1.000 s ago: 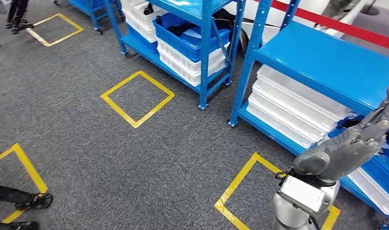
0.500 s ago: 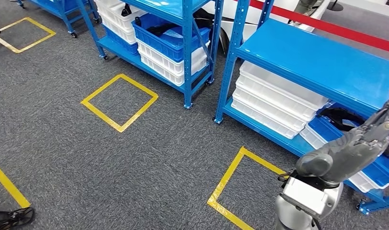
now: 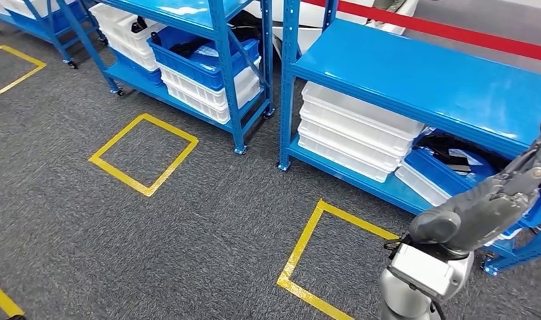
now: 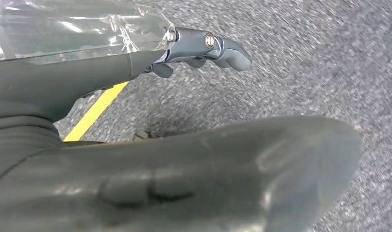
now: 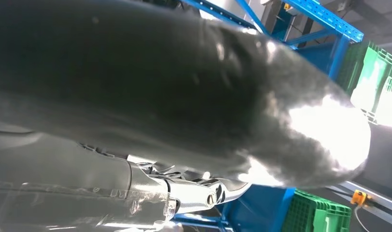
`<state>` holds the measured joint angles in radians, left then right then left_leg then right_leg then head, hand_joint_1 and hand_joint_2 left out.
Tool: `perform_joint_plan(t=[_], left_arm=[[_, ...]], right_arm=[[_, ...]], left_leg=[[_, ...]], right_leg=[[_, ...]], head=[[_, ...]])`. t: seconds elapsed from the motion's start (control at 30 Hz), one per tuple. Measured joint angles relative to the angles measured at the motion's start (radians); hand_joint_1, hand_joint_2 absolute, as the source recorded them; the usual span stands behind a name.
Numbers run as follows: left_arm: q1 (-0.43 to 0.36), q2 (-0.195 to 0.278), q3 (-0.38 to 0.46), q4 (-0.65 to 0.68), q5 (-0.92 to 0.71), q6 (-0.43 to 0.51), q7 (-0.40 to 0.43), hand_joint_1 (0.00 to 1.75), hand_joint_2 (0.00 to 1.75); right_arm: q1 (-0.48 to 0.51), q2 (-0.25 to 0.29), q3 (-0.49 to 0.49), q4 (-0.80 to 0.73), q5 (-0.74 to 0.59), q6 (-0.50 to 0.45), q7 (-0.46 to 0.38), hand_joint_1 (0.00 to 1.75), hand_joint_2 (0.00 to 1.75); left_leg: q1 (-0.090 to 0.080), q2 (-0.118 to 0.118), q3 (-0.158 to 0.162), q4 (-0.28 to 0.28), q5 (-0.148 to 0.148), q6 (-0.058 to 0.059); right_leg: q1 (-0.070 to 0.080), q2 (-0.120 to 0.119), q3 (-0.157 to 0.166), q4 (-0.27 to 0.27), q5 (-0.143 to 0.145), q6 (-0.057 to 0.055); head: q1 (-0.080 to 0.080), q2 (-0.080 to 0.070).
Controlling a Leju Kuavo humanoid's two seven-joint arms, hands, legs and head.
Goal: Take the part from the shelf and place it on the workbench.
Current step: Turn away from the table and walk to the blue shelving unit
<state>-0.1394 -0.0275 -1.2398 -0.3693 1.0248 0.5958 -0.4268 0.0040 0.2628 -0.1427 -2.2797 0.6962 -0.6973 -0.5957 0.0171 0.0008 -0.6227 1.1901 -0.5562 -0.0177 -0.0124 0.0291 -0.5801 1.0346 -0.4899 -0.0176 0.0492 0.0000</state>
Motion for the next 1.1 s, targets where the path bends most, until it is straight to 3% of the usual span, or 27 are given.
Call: perform_joint_plan(t=[0.07,0.1,0.17,0.23,0.3,0.37,0.4,0.43,0.5,0.57,0.6,0.73,0.8,0.87,0.9,0.93,0.97,1.03,1.1], left_arm=[[-0.001,0.0,0.0,0.0,0.0,-0.002,0.001,0.0,0.0],[-0.001,0.0,0.0,0.0,0.0,-0.002,0.001,0.0,0.0],[-0.001,0.0,0.0,0.0,0.0,-0.003,0.002,0.0,0.0],[-0.004,0.0,0.0,0.0,0.0,-0.003,0.002,0.0,0.0],[-0.005,-0.001,0.0,0.0,0.0,-0.004,0.002,0.0,0.0],[-0.002,-0.001,0.0,0.0,0.002,-0.004,0.002,0.0,0.0],[-0.001,0.0,0.0,0.0,0.002,-0.004,0.002,0.0,0.0],[0.0,0.0,0.0,0.0,0.003,-0.004,0.002,0.0,0.0],[0.0,-0.001,0.0,0.0,0.003,-0.004,0.002,0.0,0.0],[0.0,-0.001,0.0,0.0,0.003,-0.004,0.002,0.0,0.0],[0.0,-0.001,0.0,0.0,0.003,-0.004,0.002,0.0,0.0],[-0.001,-0.001,0.0,0.0,0.002,-0.005,0.002,0.0,0.0],[-0.002,-0.001,0.0,0.0,0.002,-0.006,0.002,0.0,0.0],[0.0,-0.001,0.0,0.0,0.002,-0.007,0.002,0.0,0.0],[0.001,-0.001,0.0,0.0,0.002,-0.007,0.003,0.0,0.0],[0.002,-0.001,0.0,0.0,0.002,-0.007,0.003,0.0,0.0],[0.002,-0.001,0.0,0.0,0.003,-0.007,0.004,0.0,0.0],[0.002,-0.001,0.0,0.0,0.006,-0.007,0.004,0.0,0.0],[0.001,-0.001,0.0,0.0,0.012,-0.006,0.007,0.0,0.0]], right_arm=[[0.0,0.0,0.0,0.0,0.002,0.0,0.002,0.0,0.0],[-0.001,0.0,0.0,0.0,0.003,0.0,0.003,0.0,0.0],[-0.001,0.0,0.0,0.0,0.005,0.0,0.003,0.0,0.0],[-0.001,0.0,0.0,0.0,0.006,0.0,0.004,0.0,0.0],[-0.002,0.0,0.0,0.0,0.009,0.0,0.007,0.0,0.0],[-0.002,0.0,0.0,0.0,0.009,0.0,0.01,0.0,0.0],[-0.002,0.0,0.0,0.0,0.009,0.0,0.012,0.0,0.0],[-0.001,-0.001,0.0,0.0,0.009,0.0,0.012,0.0,0.0],[-0.002,-0.001,0.0,0.0,0.009,0.0,0.012,0.0,0.0],[-0.003,-0.001,0.0,0.0,0.01,0.0,0.012,0.0,0.0],[-0.003,-0.001,0.0,0.0,0.01,0.0,0.012,0.0,0.0],[-0.003,-0.001,0.0,0.0,0.013,0.0,0.012,0.0,0.0],[-0.003,0.0,0.0,0.0,0.013,0.0,0.012,0.0,0.0],[-0.003,0.0,0.0,0.0,0.013,0.0,0.013,0.0,0.0],[-0.002,0.0,-0.001,0.0,0.013,0.0,0.013,0.0,0.0],[-0.001,0.0,-0.001,0.0,0.013,0.0,0.013,0.0,0.0],[-0.001,0.0,-0.001,0.0,0.013,0.0,0.014,0.0,0.0],[0.0,0.0,-0.001,0.0,0.013,0.0,0.015,0.0,0.0],[-0.001,0.0,0.0,0.0,0.013,0.0,0.016,0.0,0.0]], left_leg=[[-0.002,-0.021,0.047,-0.117,0.048,0.01],[-0.004,-0.029,0.057,-0.147,0.054,0.013],[-0.006,-0.028,0.06,-0.16,0.054,0.016],[-0.003,-0.019,0.063,-0.171,0.061,0.026],[0.001,-0.006,0.065,-0.18,0.067,0.035],[0.0,0.007,0.064,-0.18,0.066,0.038],[0.0,0.013,0.064,-0.18,0.066,0.039],[0.0,0.018,0.065,-0.179,0.065,0.038],[0.001,0.026,0.068,-0.178,0.062,0.033],[-0.001,0.031,0.07,-0.173,0.056,0.024],[-0.004,0.033,0.071,-0.171,0.054,0.019],[-0.004,0.038,0.073,-0.161,0.041,-0.002],[-0.002,0.025,0.046,-0.09,-0.004,-0.011],[-0.002,0.013,-0.013,0.041,-0.065,-0.015],[-0.002,0.012,-0.038,0.092,-0.079,-0.015],[-0.002,0.01,-0.049,0.111,-0.075,-0.014],[-0.002,0.009,-0.043,0.091,-0.052,-0.011],[-0.003,-0.001,0.008,-0.032,0.019,-0.001],[-0.004,-0.016,0.051,-0.139,0.057,0.007]], right_leg=[[0.003,0.011,0.0,0.003,-0.002,0.005],[0.003,0.016,-0.002,0.003,-0.002,0.009],[0.001,0.024,-0.003,0.0,0.0,0.021],[-0.001,0.017,-0.007,0.011,-0.011,0.032],[-0.002,-0.004,-0.04,0.088,-0.061,0.041],[-0.003,-0.016,-0.096,0.211,-0.12,0.049],[-0.004,-0.018,-0.115,0.251,-0.13,0.052],[-0.006,-0.02,-0.117,0.258,-0.121,0.054],[-0.008,-0.029,-0.069,0.161,-0.056,0.055],[-0.006,-0.046,-0.011,0.039,-0.01,0.05],[-0.005,-0.052,0.002,0.008,-0.004,0.045],[-0.002,-0.04,0.004,-0.006,-0.004,0.016],[-0.004,-0.035,0.007,-0.01,-0.001,0.004],[-0.002,-0.029,0.007,-0.01,-0.002,-0.002],[0.0,-0.024,0.008,-0.01,-0.002,-0.004],[0.001,-0.019,0.008,-0.009,-0.003,-0.005],[0.001,-0.012,0.009,-0.009,-0.003,-0.005],[0.001,0.0,0.012,-0.008,-0.005,-0.003],[0.003,0.011,0.011,-0.005,-0.008,0.004]], head=[[-0.002,0.0],[-0.002,0.0],[-0.002,0.0],[-0.001,0.0],[0.008,0.0],[0.015,0.0],[0.016,0.0],[0.016,0.0],[0.018,0.0],[0.021,0.0],[0.021,0.0],[0.013,0.0],[0.007,0.0],[0.001,0.0],[0.0,0.0],[0.0,0.0],[-0.001,0.0],[-0.002,0.0],[-0.003,0.0]])
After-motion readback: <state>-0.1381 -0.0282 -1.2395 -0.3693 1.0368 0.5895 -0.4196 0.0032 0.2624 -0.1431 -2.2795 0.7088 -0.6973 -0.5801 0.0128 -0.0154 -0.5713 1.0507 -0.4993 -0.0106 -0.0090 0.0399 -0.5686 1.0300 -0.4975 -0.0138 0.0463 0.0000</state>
